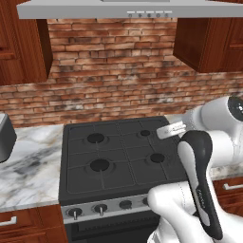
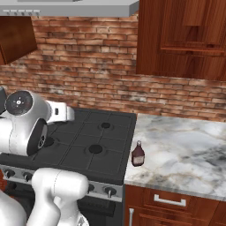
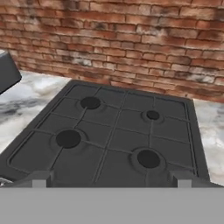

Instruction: Take 2 condiments from the cabinet and move them on the counter near the stove.Make sure the condiments are lined up with each other, next to each other.

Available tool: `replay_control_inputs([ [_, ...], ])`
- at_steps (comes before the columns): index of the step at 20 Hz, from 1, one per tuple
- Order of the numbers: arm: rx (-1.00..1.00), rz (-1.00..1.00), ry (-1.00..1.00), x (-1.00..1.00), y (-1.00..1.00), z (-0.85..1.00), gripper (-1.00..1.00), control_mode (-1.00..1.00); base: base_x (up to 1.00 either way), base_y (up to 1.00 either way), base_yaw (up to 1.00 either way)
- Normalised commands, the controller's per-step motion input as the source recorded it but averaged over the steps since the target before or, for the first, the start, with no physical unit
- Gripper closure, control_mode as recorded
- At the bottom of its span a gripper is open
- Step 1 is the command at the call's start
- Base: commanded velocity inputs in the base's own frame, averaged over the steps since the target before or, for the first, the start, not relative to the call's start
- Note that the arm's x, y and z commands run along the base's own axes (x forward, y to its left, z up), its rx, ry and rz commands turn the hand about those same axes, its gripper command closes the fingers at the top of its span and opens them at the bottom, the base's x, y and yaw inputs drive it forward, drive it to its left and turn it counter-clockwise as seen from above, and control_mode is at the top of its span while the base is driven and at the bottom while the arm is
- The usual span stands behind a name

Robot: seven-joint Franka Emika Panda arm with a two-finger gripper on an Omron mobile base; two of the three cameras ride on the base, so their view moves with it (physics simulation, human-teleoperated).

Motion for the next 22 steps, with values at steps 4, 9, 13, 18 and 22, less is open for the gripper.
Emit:
replay_control_inputs([
  [4,0.15,-0.22,0.0,-0.48,0.0,0.07,-1.0,-1.0,0.0,0.0,0.0],
  [9,0.06,-0.19,0.01,-0.38,-0.04,0.04,-1.0,-1.0,0.0,0.0,0.0],
  [13,0.0,-0.04,0.0,-0.16,-0.08,0.0,-1.0,-1.0,0.0,0.0,0.0],
  [18,0.0,0.0,-0.02,-0.04,-0.01,0.0,-1.0,-1.0,0.0,0.0,0.0],
  [22,0.0,0.05,-0.04,-0.01,-0.01,0.0,-1.0,-1.0,0.0,0.0,0.0],
])
